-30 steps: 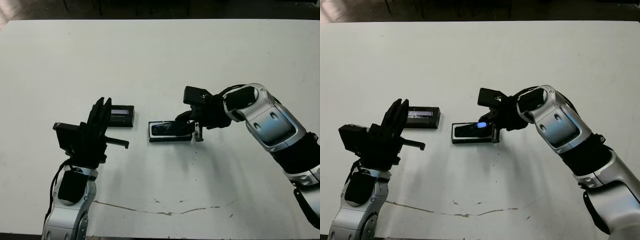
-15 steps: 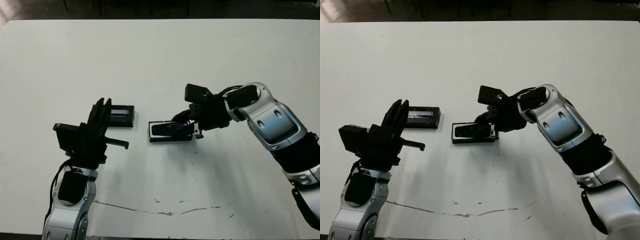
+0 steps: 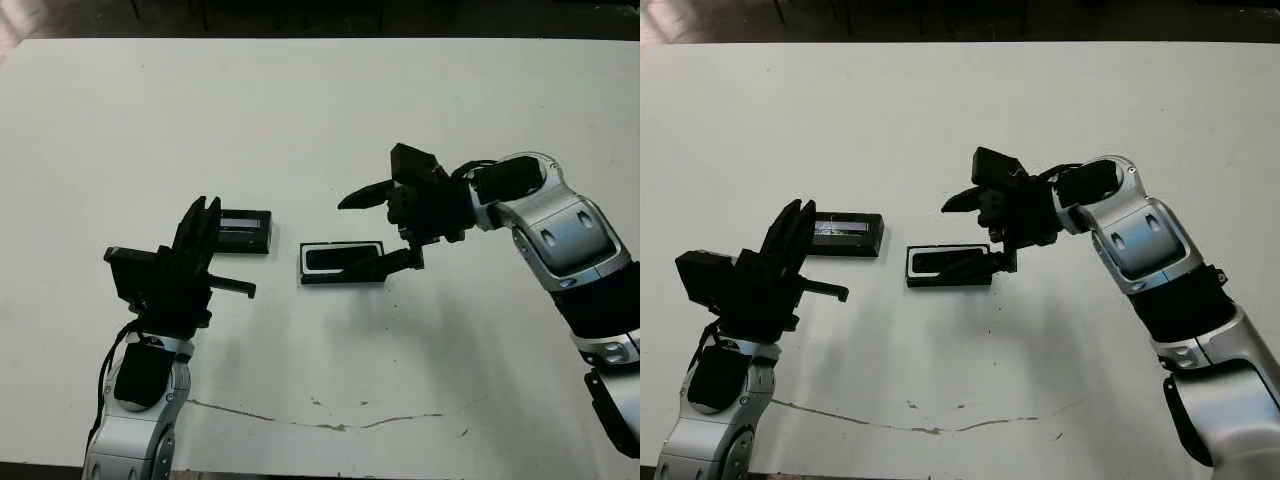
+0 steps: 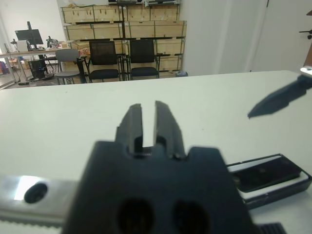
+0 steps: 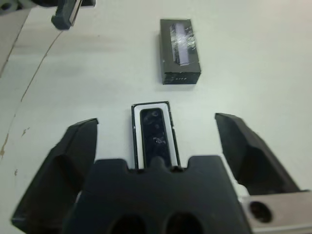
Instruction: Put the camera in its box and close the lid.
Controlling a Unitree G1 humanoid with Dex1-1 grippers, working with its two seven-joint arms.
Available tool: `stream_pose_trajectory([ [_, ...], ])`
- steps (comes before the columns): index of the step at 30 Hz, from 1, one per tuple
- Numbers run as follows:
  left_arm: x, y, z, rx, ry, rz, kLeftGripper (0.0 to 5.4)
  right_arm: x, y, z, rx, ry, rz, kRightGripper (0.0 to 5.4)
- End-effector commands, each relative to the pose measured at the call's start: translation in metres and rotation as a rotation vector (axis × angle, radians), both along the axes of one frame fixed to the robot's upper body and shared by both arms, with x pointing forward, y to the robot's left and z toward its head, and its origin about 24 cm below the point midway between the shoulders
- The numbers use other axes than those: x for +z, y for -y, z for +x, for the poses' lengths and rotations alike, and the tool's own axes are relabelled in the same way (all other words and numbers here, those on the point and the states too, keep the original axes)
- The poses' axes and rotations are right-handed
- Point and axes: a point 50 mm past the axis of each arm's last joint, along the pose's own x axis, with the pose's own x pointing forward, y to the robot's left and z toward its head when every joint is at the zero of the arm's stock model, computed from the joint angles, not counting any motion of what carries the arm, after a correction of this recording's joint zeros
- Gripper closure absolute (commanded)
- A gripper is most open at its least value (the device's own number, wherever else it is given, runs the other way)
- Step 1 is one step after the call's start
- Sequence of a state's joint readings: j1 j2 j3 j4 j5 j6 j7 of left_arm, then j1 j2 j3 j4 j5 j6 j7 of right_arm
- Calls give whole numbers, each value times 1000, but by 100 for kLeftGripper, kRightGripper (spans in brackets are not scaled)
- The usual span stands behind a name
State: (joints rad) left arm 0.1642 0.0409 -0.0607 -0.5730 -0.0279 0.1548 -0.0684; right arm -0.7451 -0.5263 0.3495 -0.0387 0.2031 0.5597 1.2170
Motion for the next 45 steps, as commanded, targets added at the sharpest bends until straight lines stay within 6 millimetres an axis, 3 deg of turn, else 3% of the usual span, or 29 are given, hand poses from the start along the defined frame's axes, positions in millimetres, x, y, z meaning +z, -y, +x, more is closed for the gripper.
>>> stream_pose_trajectory([
  [1, -7, -2, -2, 12, -38, 19, 540, 3, 10, -2, -115, 1, 79, 1],
  [7, -7, -3, -2, 12, -33, 17, 540, 13, 19, -11, -446, 180, 301, 10],
  [12, -8, -3, -2, 7, -40, 6, 540, 8, 21, -23, -648, 381, 341, 103],
  [22, -9, -2, -2, 7, -41, 7, 540, -27, 0, -54, -513, 610, 137, 323],
  [27, -9, -2, -2, 5, -44, 1, 540, -48, -8, -62, -486, 604, 91, 433],
  [32, -9, -1, -3, 9, -45, 2, 540, -50, -9, -62, -473, 586, 81, 539],
  [45, -9, -2, -3, 5, -39, 8, 540, -57, -13, -55, -540, 564, 42, 539],
])
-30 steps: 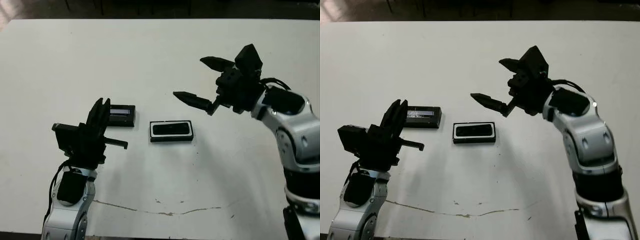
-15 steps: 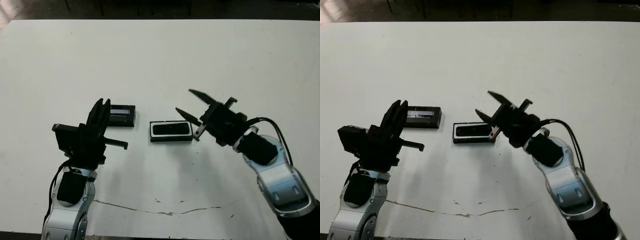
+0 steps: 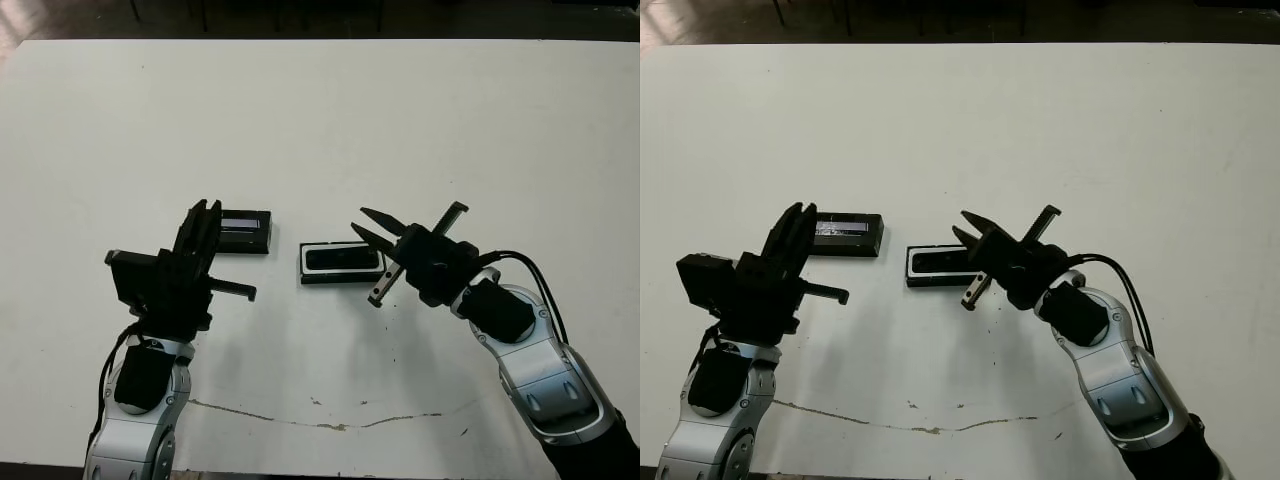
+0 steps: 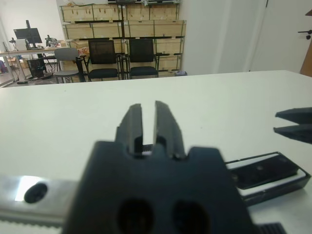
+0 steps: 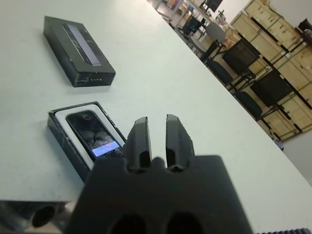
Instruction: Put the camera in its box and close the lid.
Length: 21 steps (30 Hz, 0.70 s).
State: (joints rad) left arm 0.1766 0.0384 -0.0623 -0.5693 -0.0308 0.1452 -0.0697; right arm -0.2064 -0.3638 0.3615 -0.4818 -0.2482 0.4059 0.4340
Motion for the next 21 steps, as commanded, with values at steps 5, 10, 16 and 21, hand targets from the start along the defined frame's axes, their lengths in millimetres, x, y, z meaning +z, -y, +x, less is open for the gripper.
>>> stream_pose_trajectory([
  [5, -5, -2, -2, 8, -34, 21, 540, -12, 0, 3, -33, -91, -44, 539],
  [10, -5, -2, -3, 5, -34, 20, 540, -15, -1, -1, -19, -127, -55, 539],
  [16, -5, -2, -2, 6, -39, 10, 540, -22, 2, -6, 8, -163, -86, 539],
  [21, -4, -2, -2, 6, -37, 14, 540, -30, 5, -13, 17, -179, -120, 539],
])
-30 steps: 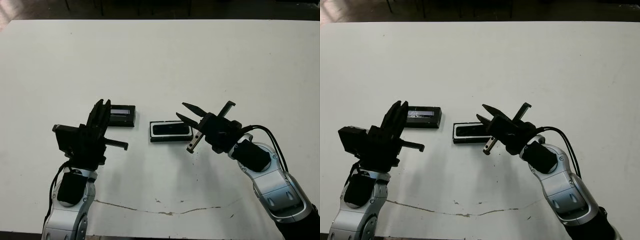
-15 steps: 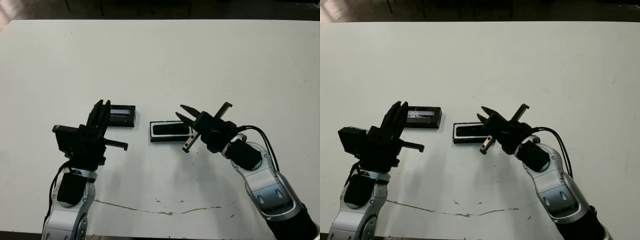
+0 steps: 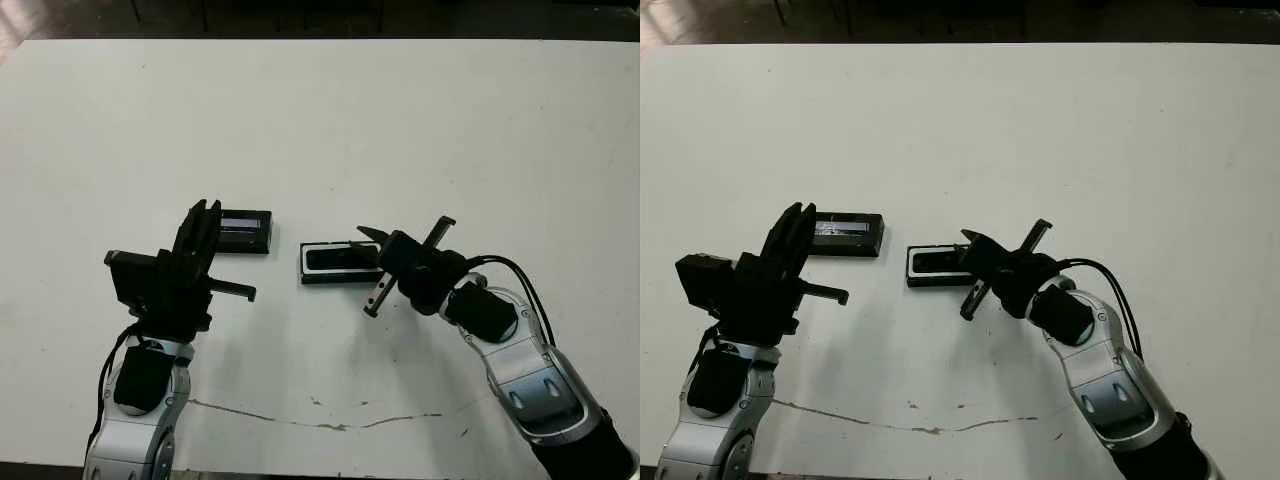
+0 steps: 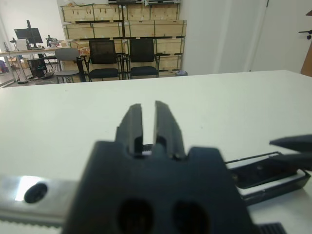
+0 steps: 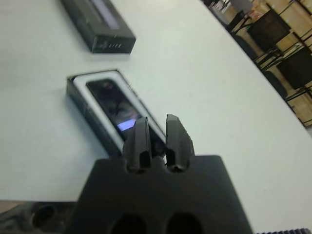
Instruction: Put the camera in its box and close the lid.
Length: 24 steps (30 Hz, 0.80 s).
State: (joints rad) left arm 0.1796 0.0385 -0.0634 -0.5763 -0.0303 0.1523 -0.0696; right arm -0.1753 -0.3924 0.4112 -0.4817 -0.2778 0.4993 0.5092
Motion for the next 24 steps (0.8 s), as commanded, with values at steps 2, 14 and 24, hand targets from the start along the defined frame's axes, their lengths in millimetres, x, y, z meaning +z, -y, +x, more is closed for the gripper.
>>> stream_pose_trajectory([
  [2, -5, -2, -1, 5, -34, 12, 540, -11, 5, -7, 8, -48, -19, 539],
  [14, -4, -3, -1, 2, -32, 12, 540, -15, 15, -9, -18, -63, -51, 539],
  [24, -2, -6, 0, 15, -15, 34, 540, 5, 22, -7, -79, 5, 125, 539],
])
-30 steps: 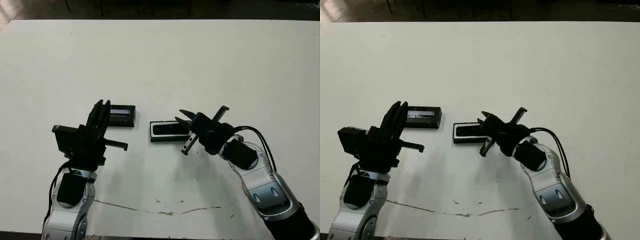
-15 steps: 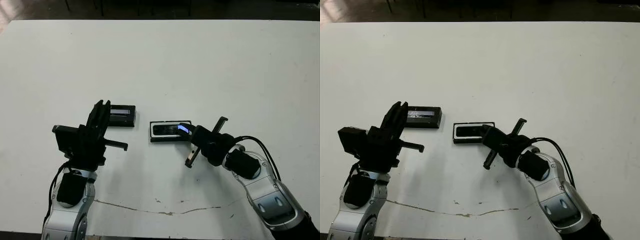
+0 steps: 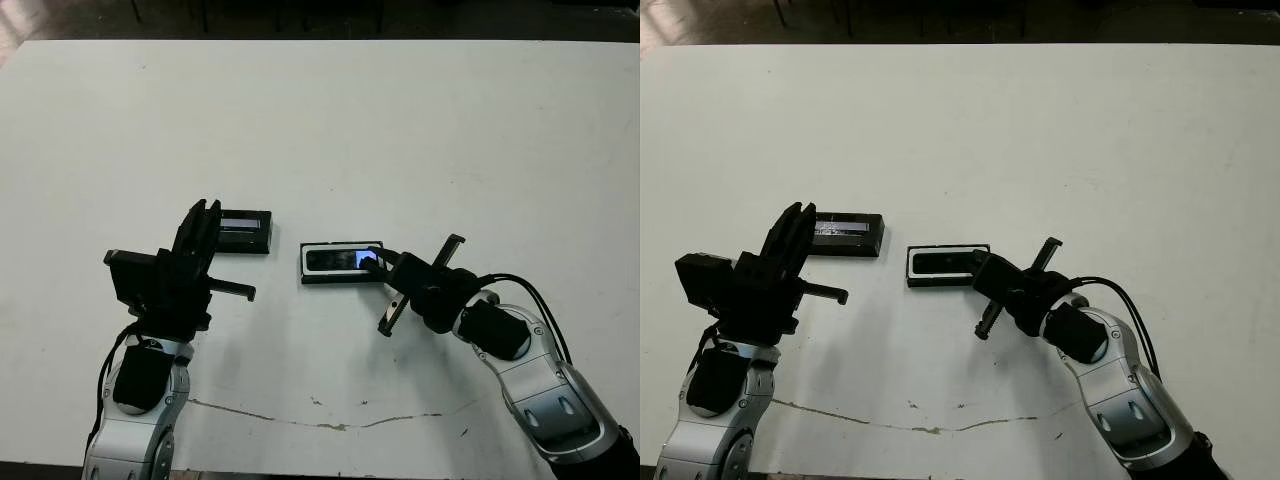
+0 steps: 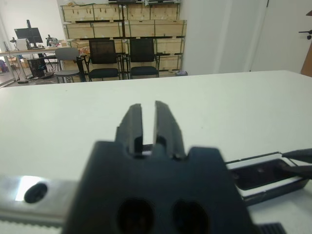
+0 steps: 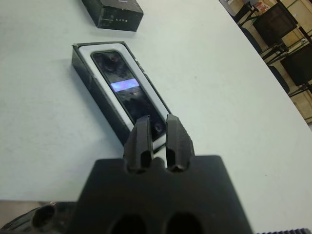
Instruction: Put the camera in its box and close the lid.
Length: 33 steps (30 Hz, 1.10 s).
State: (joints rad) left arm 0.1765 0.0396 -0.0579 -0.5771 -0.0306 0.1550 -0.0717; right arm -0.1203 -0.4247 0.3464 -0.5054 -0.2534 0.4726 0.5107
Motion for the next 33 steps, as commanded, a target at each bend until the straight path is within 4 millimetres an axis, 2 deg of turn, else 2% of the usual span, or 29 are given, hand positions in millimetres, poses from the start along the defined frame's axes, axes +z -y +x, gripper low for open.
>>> stream_pose_trajectory([
  [1, -2, -6, -1, 13, -10, 34, 540, 9, 8, -3, -52, 24, 177, 539],
  [4, 1, -10, 1, 16, 6, 47, 540, 24, 14, -6, -96, 28, 345, 539],
  [8, 12, -21, 4, 6, 28, 106, 540, 43, 26, -10, -88, 24, 481, 539],
  [15, 56, -59, 19, -29, 61, 319, 540, 70, 53, -17, -99, -2, 591, 539],
  [22, 100, -78, 37, -39, 102, 485, 540, 62, 55, -16, -284, 27, 730, 539],
  [27, 111, -86, 56, -105, -58, 533, 540, 54, 56, -11, -384, 51, 750, 539],
  [33, 117, -83, 85, -185, -122, 665, 540, 55, 56, -6, -408, 83, 727, 539],
])
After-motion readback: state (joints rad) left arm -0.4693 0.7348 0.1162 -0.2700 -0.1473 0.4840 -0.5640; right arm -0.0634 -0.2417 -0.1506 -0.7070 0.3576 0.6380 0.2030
